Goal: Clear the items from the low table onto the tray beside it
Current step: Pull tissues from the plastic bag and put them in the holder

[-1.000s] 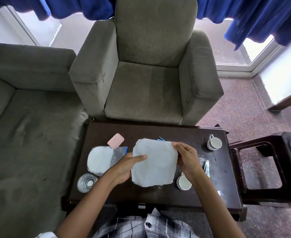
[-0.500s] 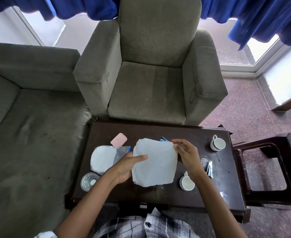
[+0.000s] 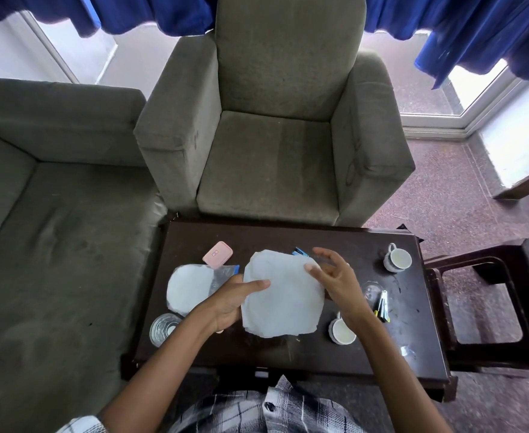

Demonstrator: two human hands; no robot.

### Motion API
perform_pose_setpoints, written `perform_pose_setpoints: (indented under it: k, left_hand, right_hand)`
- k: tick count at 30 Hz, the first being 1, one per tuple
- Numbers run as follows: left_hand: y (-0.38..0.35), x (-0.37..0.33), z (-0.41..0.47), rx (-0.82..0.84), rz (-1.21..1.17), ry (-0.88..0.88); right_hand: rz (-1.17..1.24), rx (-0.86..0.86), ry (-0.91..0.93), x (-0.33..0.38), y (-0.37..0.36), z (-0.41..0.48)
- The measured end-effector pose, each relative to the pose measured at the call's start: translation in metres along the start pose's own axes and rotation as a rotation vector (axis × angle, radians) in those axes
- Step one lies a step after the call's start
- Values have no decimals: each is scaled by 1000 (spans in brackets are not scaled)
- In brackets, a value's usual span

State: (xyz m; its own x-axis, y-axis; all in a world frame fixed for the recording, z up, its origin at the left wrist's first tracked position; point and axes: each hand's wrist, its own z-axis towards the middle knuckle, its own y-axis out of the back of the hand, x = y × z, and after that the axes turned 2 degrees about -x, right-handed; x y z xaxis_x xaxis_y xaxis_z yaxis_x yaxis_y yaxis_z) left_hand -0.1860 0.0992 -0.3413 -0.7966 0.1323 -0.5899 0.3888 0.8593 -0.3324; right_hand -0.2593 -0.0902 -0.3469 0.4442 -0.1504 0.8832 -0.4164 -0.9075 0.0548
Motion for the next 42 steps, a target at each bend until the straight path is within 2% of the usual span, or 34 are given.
perform_pose_setpoints:
  k: [2, 7, 12, 16, 20, 26, 31, 35, 37, 42]
  left_hand:
    - [0, 0, 0, 2, -14, 0]
    - [1, 1, -1, 0, -2, 8]
    - [1, 0, -2, -7, 47, 14]
    - [2, -2, -3, -15, 43, 20]
    - [-1, -6, -5, 0, -17, 3]
    - [4, -10, -5, 16, -14, -7]
    - [13, -14, -6, 113, 108, -31]
    - [13, -13, -2, 45, 57, -42]
    - [13, -11, 0, 64, 73, -60]
    - [12, -12, 2, 28, 103, -88]
  right_hand:
    - [-58, 32, -7, -3, -1, 0]
    - [24, -151, 25, -10, -2, 1]
    - [62, -182, 73, -14, -1, 2]
    - [-10, -114, 117, -14, 2, 1]
    - [114, -65, 27, -5, 0, -7]
    - [76, 133, 5, -4, 8, -12]
    - [156, 23, 103, -4, 10, -11]
    - [238, -4, 155, -7, 10, -8]
    - [256, 1, 182, -8, 12, -7]
    - [181, 40, 230, -11, 14, -6]
